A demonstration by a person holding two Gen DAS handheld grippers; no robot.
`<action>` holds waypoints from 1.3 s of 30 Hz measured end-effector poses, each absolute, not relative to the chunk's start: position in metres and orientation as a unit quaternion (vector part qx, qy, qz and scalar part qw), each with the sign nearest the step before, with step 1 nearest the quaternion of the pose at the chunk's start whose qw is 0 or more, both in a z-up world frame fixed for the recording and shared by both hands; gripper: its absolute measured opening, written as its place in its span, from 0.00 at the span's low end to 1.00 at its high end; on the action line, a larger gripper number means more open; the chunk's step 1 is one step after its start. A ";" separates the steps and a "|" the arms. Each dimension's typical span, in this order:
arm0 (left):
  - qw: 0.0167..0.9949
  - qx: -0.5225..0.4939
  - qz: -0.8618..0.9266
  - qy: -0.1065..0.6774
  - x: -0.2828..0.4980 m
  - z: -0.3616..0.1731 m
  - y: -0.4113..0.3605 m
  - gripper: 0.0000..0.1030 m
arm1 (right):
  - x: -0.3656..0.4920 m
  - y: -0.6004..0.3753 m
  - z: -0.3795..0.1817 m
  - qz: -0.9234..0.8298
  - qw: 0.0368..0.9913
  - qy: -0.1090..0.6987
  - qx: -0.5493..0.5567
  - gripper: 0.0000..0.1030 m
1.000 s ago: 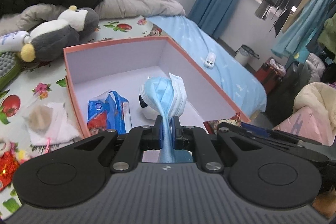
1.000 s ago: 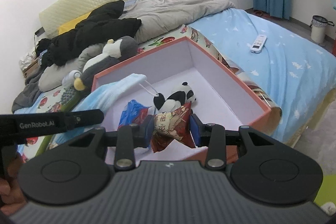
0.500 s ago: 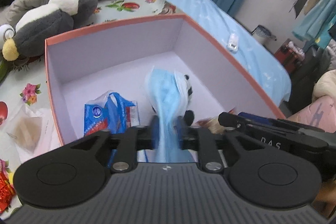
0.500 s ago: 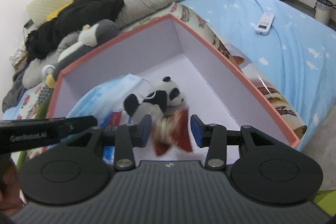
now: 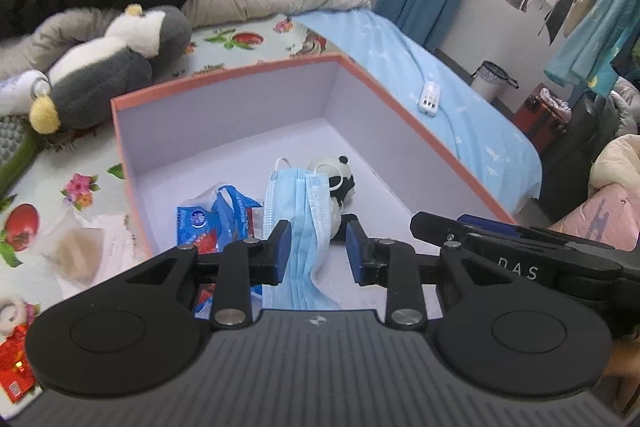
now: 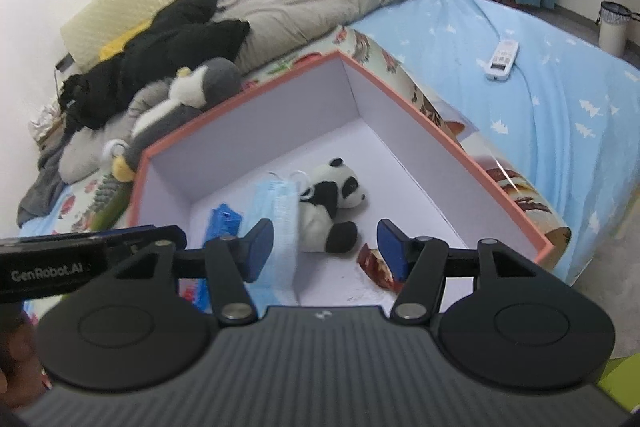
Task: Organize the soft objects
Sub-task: 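Withdraw both tools from the box back over the bed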
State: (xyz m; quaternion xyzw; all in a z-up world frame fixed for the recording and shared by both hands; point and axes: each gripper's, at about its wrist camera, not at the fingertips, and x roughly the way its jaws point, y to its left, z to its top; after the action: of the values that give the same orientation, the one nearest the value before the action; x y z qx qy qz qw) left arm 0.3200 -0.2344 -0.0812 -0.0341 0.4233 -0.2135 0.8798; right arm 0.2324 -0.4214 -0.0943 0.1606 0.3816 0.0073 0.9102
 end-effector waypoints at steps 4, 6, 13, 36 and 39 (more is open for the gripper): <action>0.887 -0.032 -0.214 0.407 0.288 -0.058 -0.220 0.34 | 0.210 -0.409 -0.071 0.015 0.918 0.363 0.155 0.58; 0.891 -0.031 -0.214 0.400 0.271 -0.045 -0.211 0.34 | 0.196 -0.402 -0.060 0.020 0.923 0.355 0.150 0.58; 0.903 -0.027 -0.220 0.369 0.208 -0.008 -0.180 0.34 | 0.145 -0.376 -0.023 0.027 0.934 0.327 0.142 0.59; 0.919 -0.071 -0.169 0.350 0.051 0.012 -0.093 0.34 | 0.031 -0.313 -0.004 0.059 0.926 0.348 0.132 0.59; 0.918 -0.093 -0.153 0.354 0.044 0.008 -0.080 0.34 | 0.026 -0.302 -0.008 0.075 0.924 0.354 0.122 0.59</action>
State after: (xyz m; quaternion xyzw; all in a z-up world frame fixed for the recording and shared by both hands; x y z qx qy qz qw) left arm 0.0439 -0.0804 0.0084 -0.0931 0.3536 -0.1531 0.9181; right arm 0.0258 -0.3019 -0.0078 0.1223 0.3543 0.0745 0.9241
